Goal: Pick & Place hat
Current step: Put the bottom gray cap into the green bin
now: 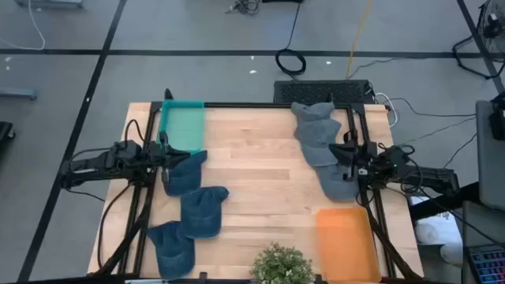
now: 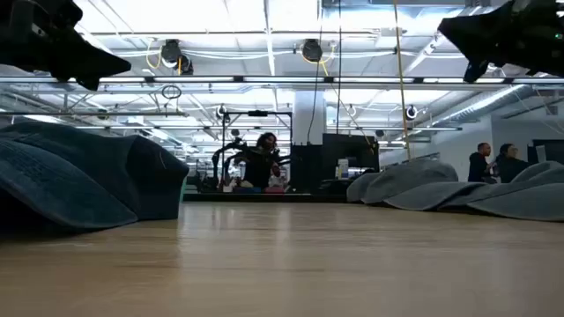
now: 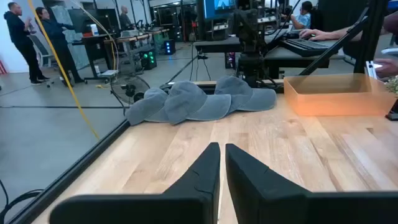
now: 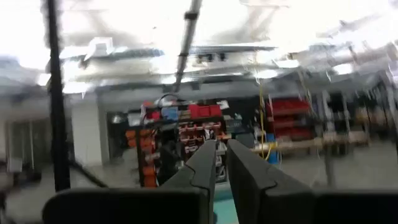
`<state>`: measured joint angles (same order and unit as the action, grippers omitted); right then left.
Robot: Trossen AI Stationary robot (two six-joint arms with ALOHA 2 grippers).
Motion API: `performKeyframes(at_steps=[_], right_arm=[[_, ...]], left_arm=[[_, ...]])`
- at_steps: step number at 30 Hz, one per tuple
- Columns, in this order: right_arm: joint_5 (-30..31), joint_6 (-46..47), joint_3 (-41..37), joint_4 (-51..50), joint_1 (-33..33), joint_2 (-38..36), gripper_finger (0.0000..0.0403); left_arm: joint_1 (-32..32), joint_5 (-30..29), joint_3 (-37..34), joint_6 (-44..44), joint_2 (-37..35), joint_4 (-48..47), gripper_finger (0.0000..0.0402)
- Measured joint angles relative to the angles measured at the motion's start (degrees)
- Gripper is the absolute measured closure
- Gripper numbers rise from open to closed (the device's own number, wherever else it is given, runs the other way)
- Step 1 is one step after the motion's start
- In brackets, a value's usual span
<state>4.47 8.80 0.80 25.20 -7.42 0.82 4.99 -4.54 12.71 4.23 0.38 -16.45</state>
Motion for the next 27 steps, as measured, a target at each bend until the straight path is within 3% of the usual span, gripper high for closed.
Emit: performKeyframes(at_steps=[4,15,27], right_arm=[[1.5,6.6,0.0,-2.7,0.0,0.0,0.0375],[1.3,13.9,0.0,-7.9,0.0,0.0,0.0375],[1.4,14.5,0.0,-9.2,0.0,0.0,0.0374]], left_arm=[[0.0,0.0,0.0,0.0,0.0,0.0,0.0371],[0.0,0.0,0.0,0.0,0.0,0.0,0.0371],[0.0,0.0,0.0,0.0,0.0,0.0,0.0371]])
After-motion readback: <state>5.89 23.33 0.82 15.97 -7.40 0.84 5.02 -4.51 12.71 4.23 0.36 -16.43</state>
